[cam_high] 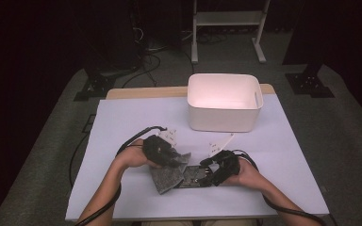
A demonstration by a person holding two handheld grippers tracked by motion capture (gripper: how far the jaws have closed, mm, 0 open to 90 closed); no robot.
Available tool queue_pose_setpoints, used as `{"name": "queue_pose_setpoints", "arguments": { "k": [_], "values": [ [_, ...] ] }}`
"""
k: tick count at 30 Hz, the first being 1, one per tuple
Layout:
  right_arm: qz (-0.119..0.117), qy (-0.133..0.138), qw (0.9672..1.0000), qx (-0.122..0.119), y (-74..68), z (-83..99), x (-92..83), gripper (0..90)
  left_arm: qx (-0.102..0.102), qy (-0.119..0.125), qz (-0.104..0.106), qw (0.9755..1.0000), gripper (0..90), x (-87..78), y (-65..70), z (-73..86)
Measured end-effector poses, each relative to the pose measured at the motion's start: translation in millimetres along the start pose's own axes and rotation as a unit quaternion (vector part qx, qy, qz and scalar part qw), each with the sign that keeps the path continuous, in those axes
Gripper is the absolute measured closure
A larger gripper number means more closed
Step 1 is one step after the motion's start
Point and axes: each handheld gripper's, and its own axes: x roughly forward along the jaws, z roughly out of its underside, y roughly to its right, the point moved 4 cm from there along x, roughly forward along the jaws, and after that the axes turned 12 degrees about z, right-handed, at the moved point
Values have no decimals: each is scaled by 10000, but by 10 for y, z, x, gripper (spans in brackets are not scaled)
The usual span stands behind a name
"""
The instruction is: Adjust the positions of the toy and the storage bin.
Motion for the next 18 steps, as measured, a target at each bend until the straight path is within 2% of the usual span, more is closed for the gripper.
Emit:
{"name": "queue_pose_setpoints", "arguments": {
  "k": [7, 10, 11, 13, 18],
  "values": [
    [412, 180, 9983, -378, -118, 13, -52, 226, -253, -13, 240, 9994, 637, 101, -31, -24],
    [577, 292, 9962, -592, -160, 21, -71, 235, -287, -31, 363, 9989, 620, 120, -13, -38],
    [597, 295, 9960, -592, -169, 21, -73, 235, -264, -81, 458, 9986, 621, 132, 5, -35],
    [680, 323, 9948, -686, -190, 23, -80, 235, -226, -119, 510, 9984, 628, 164, 38, -31],
    [739, 349, 9944, -675, -214, 22, -88, 236, -59, -142, 383, 9991, 636, 160, 101, -37]
  ]
}}
